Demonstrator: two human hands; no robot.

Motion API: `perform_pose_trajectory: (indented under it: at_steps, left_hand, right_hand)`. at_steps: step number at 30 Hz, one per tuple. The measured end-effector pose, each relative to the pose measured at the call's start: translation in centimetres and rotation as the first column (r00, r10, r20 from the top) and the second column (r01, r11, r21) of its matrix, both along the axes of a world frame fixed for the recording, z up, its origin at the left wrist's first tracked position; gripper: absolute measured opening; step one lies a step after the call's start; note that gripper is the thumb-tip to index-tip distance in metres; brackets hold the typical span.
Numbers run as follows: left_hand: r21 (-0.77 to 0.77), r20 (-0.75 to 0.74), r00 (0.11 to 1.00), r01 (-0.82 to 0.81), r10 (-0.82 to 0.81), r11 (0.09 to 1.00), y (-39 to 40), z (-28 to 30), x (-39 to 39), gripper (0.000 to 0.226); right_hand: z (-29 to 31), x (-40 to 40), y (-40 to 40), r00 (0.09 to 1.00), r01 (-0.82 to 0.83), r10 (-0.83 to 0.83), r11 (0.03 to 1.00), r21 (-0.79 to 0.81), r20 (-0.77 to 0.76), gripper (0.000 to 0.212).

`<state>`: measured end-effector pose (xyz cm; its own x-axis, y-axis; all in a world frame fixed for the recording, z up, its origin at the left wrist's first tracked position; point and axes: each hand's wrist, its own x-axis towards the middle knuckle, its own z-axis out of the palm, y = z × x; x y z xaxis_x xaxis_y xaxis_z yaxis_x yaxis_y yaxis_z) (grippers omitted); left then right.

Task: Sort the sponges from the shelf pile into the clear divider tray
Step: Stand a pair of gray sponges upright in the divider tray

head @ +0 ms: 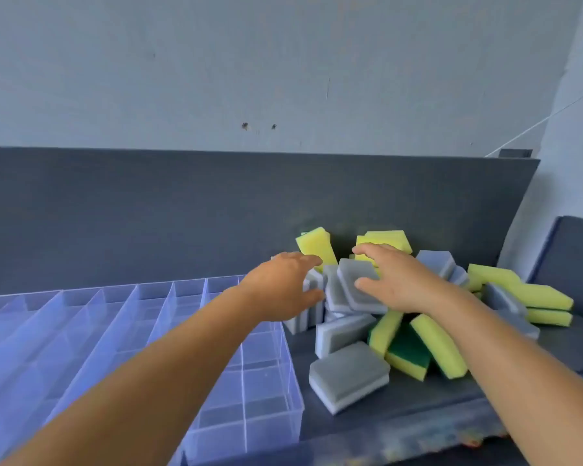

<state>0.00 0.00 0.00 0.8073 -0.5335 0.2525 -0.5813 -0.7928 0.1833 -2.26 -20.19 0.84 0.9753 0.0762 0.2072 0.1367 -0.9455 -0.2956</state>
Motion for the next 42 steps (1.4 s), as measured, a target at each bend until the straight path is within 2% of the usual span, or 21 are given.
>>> perform_pose_trajectory:
  at_steps: [3, 8, 10, 15, 20, 24, 27, 30, 34, 42]
  left_hand:
    - [0.061, 0.009, 1.0, -0.019, 0.019, 0.998, -1.5, -0.3, 2.4, 0.064]
    - [0.322, 0.018, 0.999, -0.053, 0.05, 0.945, -1.3, -1.1, 5.3, 0.072]
    - [0.355, -0.016, 0.998, -0.051, 0.06, 0.934, -0.9, -1.7, 6.1, 0.068]
    - [0.229, -0.02, 0.998, -0.053, 0.059, 0.972, -1.0, -2.8, 7.3, 0.051]
    - [0.186, 0.006, 1.0, -0.026, 0.025, 0.982, -0.8, -3.4, 7.7, 0.051]
    - [0.196, 0.027, 1.0, -0.015, 0.01, 0.98, -0.7, -3.2, 7.3, 0.049]
    - [0.163, -0.034, 0.999, 0.002, 0.004, 0.987, -0.6, -2.9, 7.0, 0.046]
    - [0.062, -0.078, 0.997, 0.03, -0.026, 0.998, -0.3, -1.8, 6.4, 0.042]
    - [-0.013, -0.027, 0.999, 0.016, -0.016, 1.0, 1.0, 0.4, 5.5, 0.035]
    - [-0.078, 0.042, 0.989, -0.137, 0.14, 0.988, 7.3, 2.5, 3.6, 0.03]
  right_hand:
    - [-0.3, 2.5, -0.8, 0.999, -0.008, 0.007, 1.0, -0.013, -0.051, 0.063]
    - [-0.7, 4.9, -1.5, 0.989, -0.053, 0.05, 0.999, -0.013, -0.139, 0.067]
    - [-0.9, 5.4, -1.5, 0.983, -0.082, 0.08, 0.997, -0.002, -0.167, 0.069]
    - [-1.2, 6.1, -1.1, 0.974, -0.097, 0.099, 0.995, 0.019, -0.202, 0.075]
    - [-0.9, 5.7, -1.0, 0.972, -0.014, 0.026, 0.999, 0.051, -0.234, 0.082]
    - [-0.8, 5.6, -0.9, 0.974, 0.051, -0.023, 0.992, 0.116, -0.225, 0.062]
    - [-0.6, 5.5, -0.9, 0.977, 0.026, 0.012, 0.985, 0.172, -0.214, 0.049]
    - [0.3, 5.2, -1.2, 0.985, -0.027, 0.067, 0.971, 0.237, -0.162, 0.034]
    - [1.7, 4.6, -0.9, 0.993, -0.095, 0.112, 0.937, 0.336, -0.031, 0.022]
    - [2.3, 5.2, 4.3, 0.974, -0.22, 0.181, 0.895, 0.387, 0.133, 0.042]
